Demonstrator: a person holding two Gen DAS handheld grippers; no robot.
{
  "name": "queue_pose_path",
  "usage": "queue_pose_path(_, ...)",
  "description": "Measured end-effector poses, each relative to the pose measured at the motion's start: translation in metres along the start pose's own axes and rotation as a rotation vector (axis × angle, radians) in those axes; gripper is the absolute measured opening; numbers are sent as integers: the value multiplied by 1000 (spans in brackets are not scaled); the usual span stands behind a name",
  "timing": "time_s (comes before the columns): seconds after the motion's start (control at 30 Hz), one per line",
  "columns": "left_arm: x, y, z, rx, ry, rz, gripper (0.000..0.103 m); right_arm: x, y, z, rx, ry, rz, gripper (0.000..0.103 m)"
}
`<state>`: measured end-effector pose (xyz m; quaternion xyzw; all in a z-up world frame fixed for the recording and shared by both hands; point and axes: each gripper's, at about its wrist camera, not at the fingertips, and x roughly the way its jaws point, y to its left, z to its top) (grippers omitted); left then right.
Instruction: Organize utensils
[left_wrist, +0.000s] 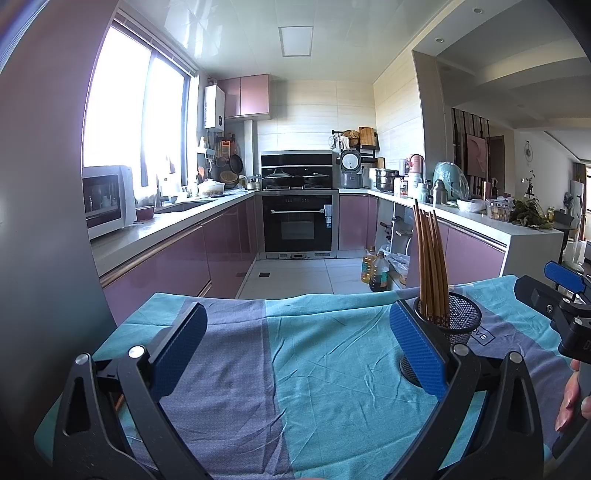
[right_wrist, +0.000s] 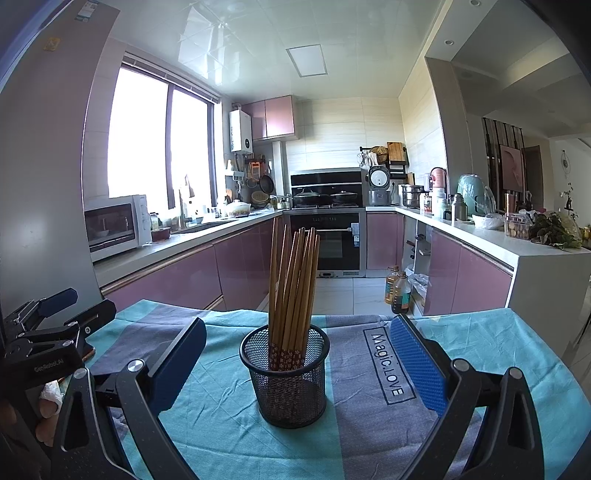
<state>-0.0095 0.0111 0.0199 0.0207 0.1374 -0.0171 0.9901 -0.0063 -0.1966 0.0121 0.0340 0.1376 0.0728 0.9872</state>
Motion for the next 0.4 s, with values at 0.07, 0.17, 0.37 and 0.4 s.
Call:
queue_pose_path(0.07, 1, 1, 1, -1, 2, -2, 97, 1, -1, 0, -6, 3, -6, 97)
queue_pose_path(0.17, 8, 2, 0, 5, 33, -7, 97, 5, -9, -3, -8, 39, -26, 97)
queue_pose_path(0.37, 35, 10, -11, 29, 158, 27, 97, 51, -76, -35, 14, 333, -237, 97)
queue_pose_path(0.4, 42, 14, -15, 24, 188, 31, 97, 60, -87, -41, 16, 389, -264, 97)
